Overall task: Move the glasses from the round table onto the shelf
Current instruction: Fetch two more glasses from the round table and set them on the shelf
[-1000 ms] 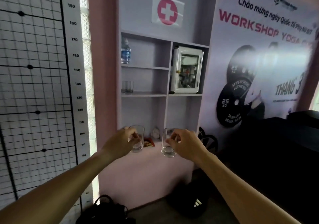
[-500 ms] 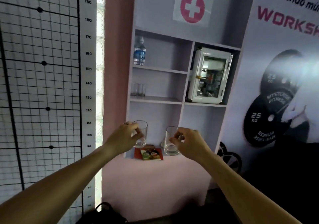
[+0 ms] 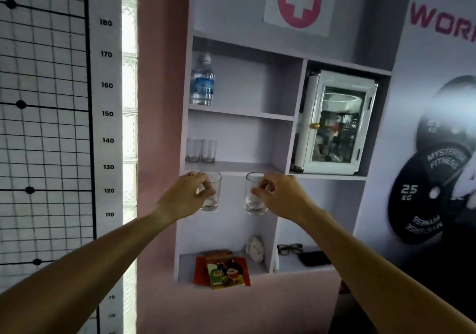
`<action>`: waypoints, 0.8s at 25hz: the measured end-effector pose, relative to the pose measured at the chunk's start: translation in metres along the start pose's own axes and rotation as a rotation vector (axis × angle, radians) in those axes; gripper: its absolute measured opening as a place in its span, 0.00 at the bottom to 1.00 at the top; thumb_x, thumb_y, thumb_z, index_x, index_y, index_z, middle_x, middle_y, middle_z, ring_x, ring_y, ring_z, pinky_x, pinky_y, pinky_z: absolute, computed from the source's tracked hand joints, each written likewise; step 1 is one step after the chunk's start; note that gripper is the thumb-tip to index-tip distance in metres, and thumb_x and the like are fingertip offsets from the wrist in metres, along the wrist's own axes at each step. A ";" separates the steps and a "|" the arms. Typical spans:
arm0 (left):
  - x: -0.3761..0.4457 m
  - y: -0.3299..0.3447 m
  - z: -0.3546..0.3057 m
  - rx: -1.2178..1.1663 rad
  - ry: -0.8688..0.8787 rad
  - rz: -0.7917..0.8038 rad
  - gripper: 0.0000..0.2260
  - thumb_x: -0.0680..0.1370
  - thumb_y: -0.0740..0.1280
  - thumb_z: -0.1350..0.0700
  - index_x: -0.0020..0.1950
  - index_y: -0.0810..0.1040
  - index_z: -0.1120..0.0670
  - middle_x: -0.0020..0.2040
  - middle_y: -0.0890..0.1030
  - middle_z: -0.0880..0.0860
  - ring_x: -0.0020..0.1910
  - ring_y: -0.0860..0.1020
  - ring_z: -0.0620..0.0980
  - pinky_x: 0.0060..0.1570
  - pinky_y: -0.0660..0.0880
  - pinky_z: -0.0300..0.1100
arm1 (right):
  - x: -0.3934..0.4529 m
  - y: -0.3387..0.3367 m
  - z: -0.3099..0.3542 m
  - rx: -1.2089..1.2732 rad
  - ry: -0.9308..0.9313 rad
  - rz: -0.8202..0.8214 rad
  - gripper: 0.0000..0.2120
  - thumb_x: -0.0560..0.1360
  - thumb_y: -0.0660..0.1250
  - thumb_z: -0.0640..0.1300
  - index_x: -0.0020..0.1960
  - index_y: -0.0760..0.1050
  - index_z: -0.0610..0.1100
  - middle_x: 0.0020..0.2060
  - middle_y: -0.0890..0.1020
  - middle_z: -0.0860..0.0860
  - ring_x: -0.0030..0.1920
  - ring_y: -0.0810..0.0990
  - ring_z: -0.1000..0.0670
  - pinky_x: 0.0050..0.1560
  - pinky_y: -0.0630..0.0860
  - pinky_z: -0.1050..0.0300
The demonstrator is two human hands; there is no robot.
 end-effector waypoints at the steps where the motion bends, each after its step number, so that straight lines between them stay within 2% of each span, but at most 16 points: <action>1: 0.020 -0.001 0.008 0.012 0.012 -0.020 0.04 0.77 0.70 0.52 0.44 0.78 0.50 0.47 0.81 0.49 0.46 0.79 0.52 0.48 0.77 0.52 | 0.022 0.001 -0.003 0.006 0.003 -0.020 0.08 0.73 0.71 0.55 0.38 0.76 0.53 0.38 0.81 0.52 0.41 0.79 0.49 0.41 0.75 0.56; 3: 0.055 0.000 0.025 0.051 0.036 -0.047 0.04 0.77 0.69 0.52 0.45 0.78 0.50 0.47 0.81 0.48 0.46 0.79 0.52 0.47 0.77 0.51 | 0.060 0.008 -0.010 0.013 0.003 -0.038 0.08 0.73 0.70 0.55 0.40 0.78 0.53 0.39 0.83 0.52 0.41 0.80 0.49 0.41 0.76 0.57; 7: 0.101 0.006 0.054 0.083 0.042 -0.062 0.04 0.78 0.68 0.51 0.43 0.76 0.47 0.45 0.79 0.43 0.44 0.79 0.48 0.44 0.76 0.46 | 0.113 0.024 -0.024 0.020 -0.035 -0.039 0.08 0.74 0.70 0.55 0.39 0.77 0.53 0.38 0.81 0.54 0.40 0.79 0.51 0.34 0.71 0.63; 11: 0.134 0.010 0.074 0.121 0.047 -0.089 0.06 0.77 0.69 0.52 0.41 0.76 0.45 0.42 0.79 0.40 0.39 0.78 0.45 0.38 0.73 0.42 | 0.163 0.040 -0.035 0.069 -0.085 -0.027 0.09 0.74 0.70 0.56 0.42 0.80 0.51 0.41 0.83 0.51 0.43 0.80 0.50 0.42 0.78 0.55; 14: 0.148 0.010 0.084 0.170 0.012 -0.131 0.06 0.76 0.70 0.51 0.40 0.76 0.45 0.40 0.78 0.40 0.37 0.77 0.42 0.35 0.73 0.41 | 0.197 0.056 -0.037 0.093 -0.166 -0.010 0.10 0.75 0.70 0.54 0.45 0.81 0.48 0.43 0.84 0.49 0.45 0.81 0.48 0.49 0.80 0.50; 16: 0.153 0.010 0.088 0.205 -0.012 -0.157 0.06 0.75 0.71 0.49 0.40 0.76 0.44 0.39 0.76 0.38 0.37 0.76 0.39 0.35 0.72 0.40 | 0.216 0.067 -0.041 0.115 -0.216 0.008 0.10 0.75 0.71 0.54 0.44 0.80 0.47 0.42 0.84 0.49 0.45 0.82 0.48 0.48 0.80 0.51; 20: 0.163 0.012 0.093 0.271 -0.068 -0.191 0.07 0.75 0.72 0.50 0.40 0.76 0.44 0.40 0.75 0.42 0.39 0.76 0.43 0.37 0.73 0.40 | 0.250 0.093 -0.049 0.106 -0.324 0.090 0.07 0.76 0.69 0.54 0.43 0.77 0.53 0.42 0.82 0.53 0.43 0.80 0.50 0.42 0.76 0.57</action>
Point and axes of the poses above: each hand's wrist, its own x-axis towards the middle knuckle, its own y-axis out of the palm, z = x × y, the point moved 7 cm from there along x, towards the middle knuckle
